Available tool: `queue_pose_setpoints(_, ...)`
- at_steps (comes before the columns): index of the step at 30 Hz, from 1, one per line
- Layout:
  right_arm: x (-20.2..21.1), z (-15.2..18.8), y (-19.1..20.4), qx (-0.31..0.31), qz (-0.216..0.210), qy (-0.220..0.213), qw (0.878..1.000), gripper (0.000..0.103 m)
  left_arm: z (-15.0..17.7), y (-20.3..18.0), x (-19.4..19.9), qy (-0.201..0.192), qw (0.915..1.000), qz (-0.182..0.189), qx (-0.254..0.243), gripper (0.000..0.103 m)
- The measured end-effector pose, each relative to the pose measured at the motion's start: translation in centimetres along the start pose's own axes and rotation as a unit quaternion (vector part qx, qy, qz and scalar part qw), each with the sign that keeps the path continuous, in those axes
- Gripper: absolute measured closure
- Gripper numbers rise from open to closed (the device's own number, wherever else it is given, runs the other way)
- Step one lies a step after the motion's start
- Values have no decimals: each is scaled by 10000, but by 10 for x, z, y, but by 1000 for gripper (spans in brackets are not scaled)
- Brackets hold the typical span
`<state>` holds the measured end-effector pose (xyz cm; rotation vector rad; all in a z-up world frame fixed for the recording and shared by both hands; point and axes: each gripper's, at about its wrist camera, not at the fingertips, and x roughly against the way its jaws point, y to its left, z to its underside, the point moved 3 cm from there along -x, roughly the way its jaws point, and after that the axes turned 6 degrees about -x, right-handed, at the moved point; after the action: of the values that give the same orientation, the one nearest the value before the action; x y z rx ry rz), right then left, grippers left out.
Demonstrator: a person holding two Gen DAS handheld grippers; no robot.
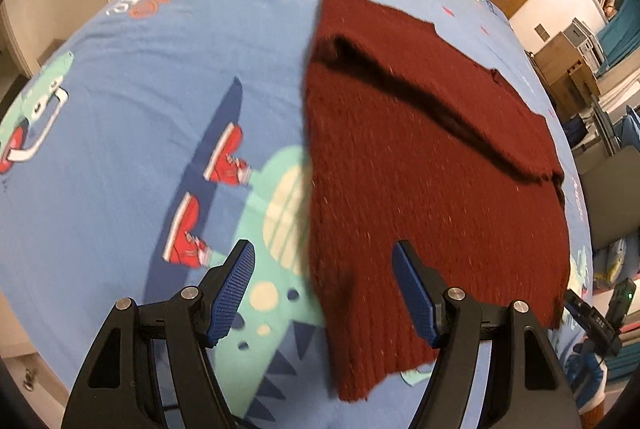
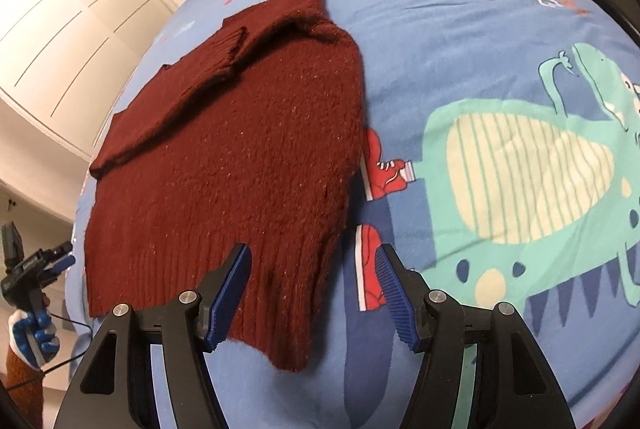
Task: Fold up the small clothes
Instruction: 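Grasp the sweater hem with both grippers side by side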
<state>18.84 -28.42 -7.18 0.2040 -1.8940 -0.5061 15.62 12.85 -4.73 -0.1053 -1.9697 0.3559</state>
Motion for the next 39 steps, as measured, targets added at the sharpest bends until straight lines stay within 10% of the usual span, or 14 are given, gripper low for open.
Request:
queue_pose_setpoints(23,-16,11,8,213,-226,331,9990,40,39,-6,-23,428,9965,718,-25,39)
queue_pose_setpoints(39,-28,14,20,128,-742,613,9953,72,35,-21,-32,629,9851,1602,44,60)
